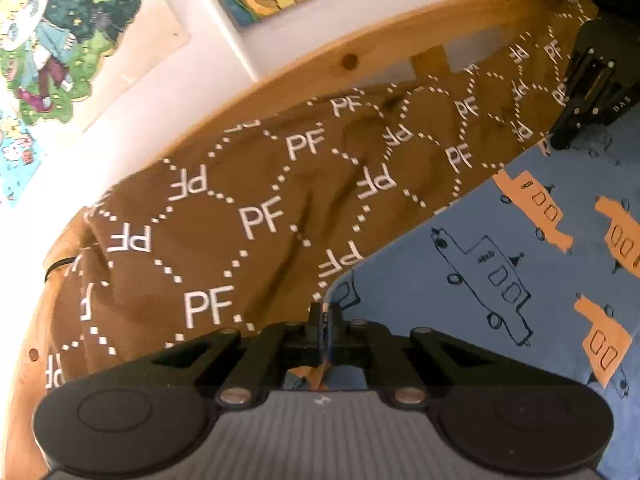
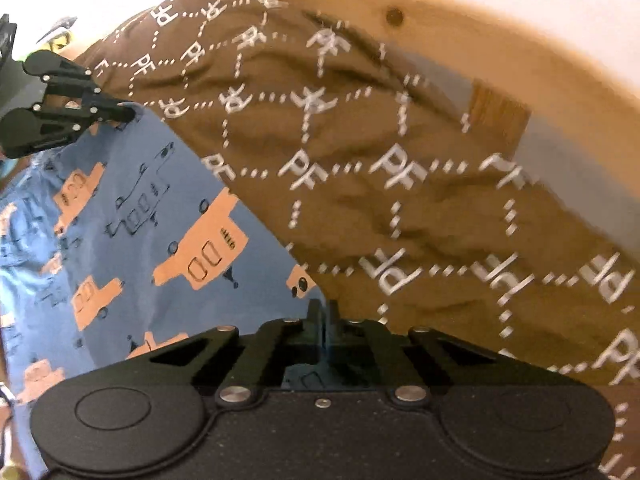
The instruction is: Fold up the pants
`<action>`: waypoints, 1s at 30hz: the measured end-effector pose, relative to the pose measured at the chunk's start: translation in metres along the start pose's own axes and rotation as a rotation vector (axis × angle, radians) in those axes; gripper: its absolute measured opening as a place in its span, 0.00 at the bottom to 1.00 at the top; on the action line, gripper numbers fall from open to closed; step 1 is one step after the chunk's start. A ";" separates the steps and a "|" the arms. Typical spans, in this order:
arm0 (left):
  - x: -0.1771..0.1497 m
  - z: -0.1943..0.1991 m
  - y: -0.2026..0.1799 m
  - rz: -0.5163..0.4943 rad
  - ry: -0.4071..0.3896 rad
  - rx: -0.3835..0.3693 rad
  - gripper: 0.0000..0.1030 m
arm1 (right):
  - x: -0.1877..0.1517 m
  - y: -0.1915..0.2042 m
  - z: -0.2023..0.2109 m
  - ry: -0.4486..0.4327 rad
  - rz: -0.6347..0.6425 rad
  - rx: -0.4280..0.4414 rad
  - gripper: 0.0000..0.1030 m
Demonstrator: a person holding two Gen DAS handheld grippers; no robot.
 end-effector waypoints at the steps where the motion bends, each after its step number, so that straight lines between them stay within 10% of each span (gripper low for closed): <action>1: 0.002 0.003 0.002 0.011 -0.009 0.012 0.01 | 0.003 0.003 0.004 -0.028 0.007 -0.037 0.00; 9: 0.015 0.007 0.030 0.173 -0.034 0.116 0.01 | 0.047 0.022 0.017 -0.211 0.103 -0.299 0.00; 14: 0.013 -0.010 0.032 0.169 0.028 0.115 0.05 | 0.058 0.017 -0.009 -0.162 0.119 -0.328 0.00; 20: 0.009 -0.005 0.045 0.198 0.018 0.042 0.22 | 0.053 0.019 -0.010 -0.169 0.063 -0.314 0.00; 24: 0.006 -0.004 0.051 0.205 0.037 -0.057 0.54 | 0.051 0.022 0.002 -0.192 0.050 -0.309 0.00; 26: 0.004 -0.002 0.053 0.218 0.033 -0.060 0.54 | 0.051 0.023 0.008 -0.201 0.053 -0.308 0.00; 30: 0.004 -0.003 0.049 0.187 0.074 -0.071 0.12 | 0.051 0.028 0.020 -0.216 0.058 -0.313 0.00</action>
Point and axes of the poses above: each gripper's, at about its wrist camera, not at the fingertips, and z roughly against the way its jaws point, y to its left, x to its top, the point moved 3 cm from there along -z, roughly the way its jaws point, and after that the axes turned 3 degrees about y, right-handed, at the moved point
